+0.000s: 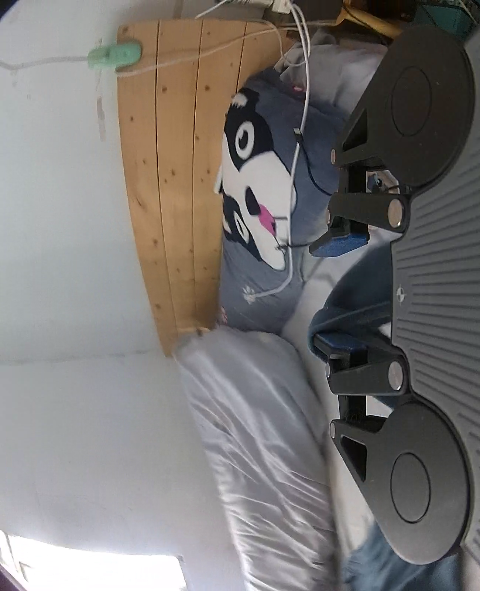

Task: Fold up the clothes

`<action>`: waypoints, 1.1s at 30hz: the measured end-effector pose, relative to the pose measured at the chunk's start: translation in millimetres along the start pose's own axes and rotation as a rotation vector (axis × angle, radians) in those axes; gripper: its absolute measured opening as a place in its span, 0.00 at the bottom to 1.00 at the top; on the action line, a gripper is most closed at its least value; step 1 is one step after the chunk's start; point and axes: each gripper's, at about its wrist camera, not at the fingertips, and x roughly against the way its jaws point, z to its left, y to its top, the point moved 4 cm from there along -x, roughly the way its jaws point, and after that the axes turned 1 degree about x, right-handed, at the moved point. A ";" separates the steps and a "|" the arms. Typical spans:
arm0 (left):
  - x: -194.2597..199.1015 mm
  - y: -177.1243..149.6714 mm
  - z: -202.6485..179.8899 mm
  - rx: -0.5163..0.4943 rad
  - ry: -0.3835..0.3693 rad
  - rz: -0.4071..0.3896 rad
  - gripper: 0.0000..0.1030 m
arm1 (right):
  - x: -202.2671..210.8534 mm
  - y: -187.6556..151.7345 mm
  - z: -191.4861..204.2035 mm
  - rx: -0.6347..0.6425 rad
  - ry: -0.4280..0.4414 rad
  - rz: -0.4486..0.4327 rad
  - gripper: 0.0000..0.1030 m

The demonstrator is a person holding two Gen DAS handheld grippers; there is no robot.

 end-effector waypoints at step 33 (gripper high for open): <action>126.3 43.6 -1.0 0.035 -0.107 -0.417 0.03 | 17.1 -41.8 -16.6 0.064 0.229 0.207 0.52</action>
